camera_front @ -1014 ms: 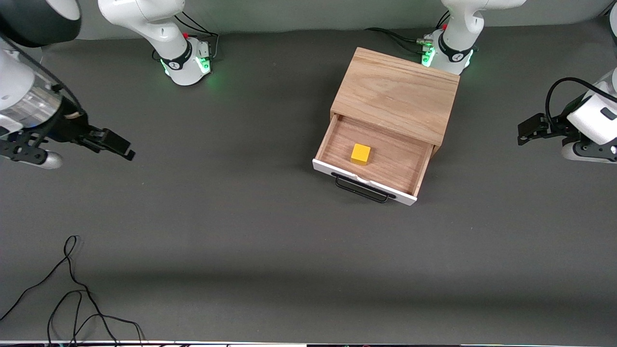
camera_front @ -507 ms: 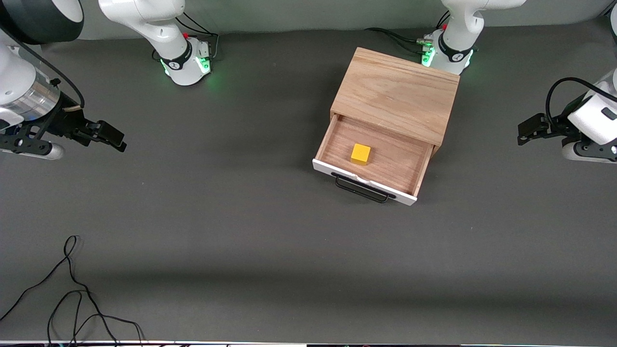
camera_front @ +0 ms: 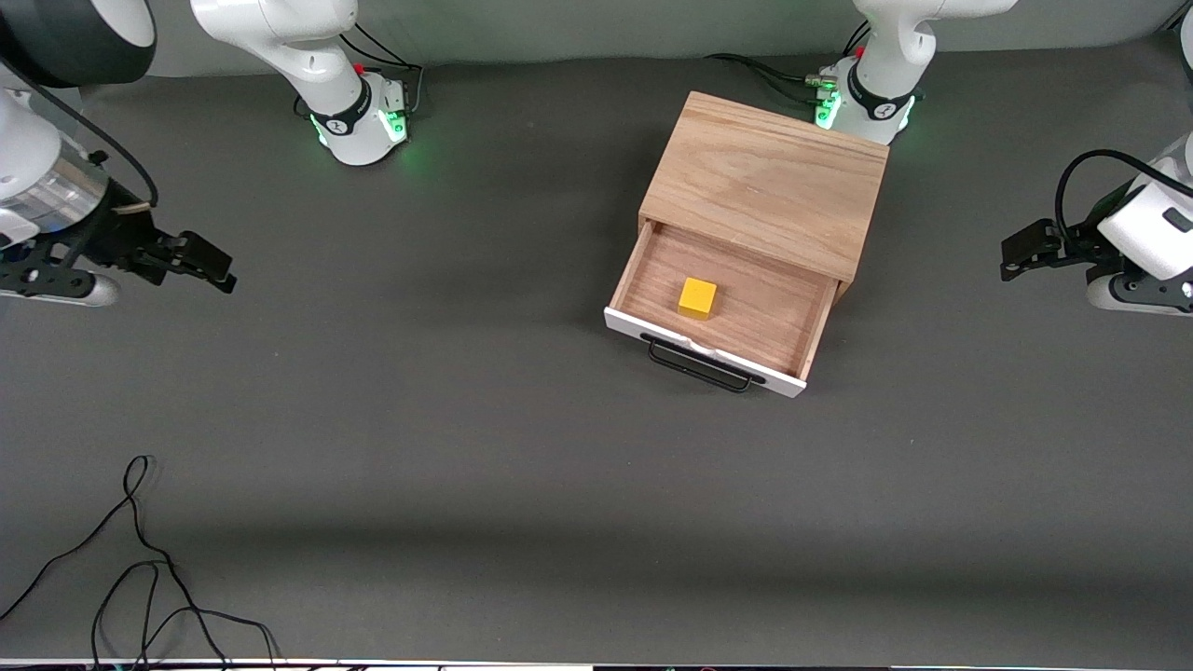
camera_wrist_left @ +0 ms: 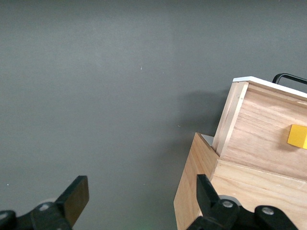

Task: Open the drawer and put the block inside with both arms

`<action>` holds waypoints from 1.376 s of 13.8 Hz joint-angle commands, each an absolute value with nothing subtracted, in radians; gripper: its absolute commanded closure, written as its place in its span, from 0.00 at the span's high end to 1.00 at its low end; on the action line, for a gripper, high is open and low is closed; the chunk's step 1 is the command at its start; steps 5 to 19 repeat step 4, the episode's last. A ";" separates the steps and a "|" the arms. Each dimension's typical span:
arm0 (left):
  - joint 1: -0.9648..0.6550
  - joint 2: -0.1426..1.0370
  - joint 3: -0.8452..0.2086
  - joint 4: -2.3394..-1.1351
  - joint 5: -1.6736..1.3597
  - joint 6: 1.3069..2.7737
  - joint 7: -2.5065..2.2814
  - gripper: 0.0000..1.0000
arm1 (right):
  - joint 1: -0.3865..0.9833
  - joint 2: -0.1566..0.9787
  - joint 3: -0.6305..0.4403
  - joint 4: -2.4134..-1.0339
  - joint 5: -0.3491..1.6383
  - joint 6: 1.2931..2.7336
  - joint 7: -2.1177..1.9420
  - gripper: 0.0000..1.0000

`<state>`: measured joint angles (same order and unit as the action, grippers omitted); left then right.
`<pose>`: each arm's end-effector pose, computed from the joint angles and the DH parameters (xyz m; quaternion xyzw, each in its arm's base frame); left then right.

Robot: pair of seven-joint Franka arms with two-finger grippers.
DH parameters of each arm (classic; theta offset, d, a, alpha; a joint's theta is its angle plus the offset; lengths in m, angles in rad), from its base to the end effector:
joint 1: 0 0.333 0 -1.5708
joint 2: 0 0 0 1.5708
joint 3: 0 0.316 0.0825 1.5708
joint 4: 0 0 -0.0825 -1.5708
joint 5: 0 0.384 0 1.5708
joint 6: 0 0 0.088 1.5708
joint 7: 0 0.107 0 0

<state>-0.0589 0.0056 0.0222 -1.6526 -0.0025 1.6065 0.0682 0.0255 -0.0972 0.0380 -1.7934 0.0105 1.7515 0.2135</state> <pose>0.5560 -0.0207 0.5858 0.9983 -0.0523 -0.0258 0.0016 0.5354 0.0358 0.5873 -0.9967 0.0757 -0.0269 0.0071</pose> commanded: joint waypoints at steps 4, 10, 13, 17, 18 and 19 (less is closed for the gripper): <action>-0.063 -0.012 0.029 -1.664 -0.014 1.612 0.075 1.00 | 0.009 -0.104 0.055 -1.783 0.003 1.730 0.173 1.00; -0.063 -0.012 0.029 -1.664 -0.014 1.612 0.075 1.00 | 0.009 -0.104 0.055 -1.783 0.003 1.730 0.173 1.00; -0.063 -0.012 0.029 -1.664 -0.014 1.612 0.075 1.00 | 0.009 -0.104 0.055 -1.783 0.003 1.730 0.173 1.00; -0.063 -0.012 0.029 -1.664 -0.014 1.612 0.075 1.00 | 0.009 -0.104 0.055 -1.783 0.003 1.730 0.173 1.00; -0.063 -0.012 0.029 -1.664 -0.014 1.612 0.075 1.00 | 0.009 -0.104 0.055 -1.783 0.003 1.730 0.173 1.00; -0.063 -0.012 0.029 -1.664 -0.014 1.612 0.075 1.00 | 0.009 -0.104 0.055 -1.783 0.003 1.730 0.173 1.00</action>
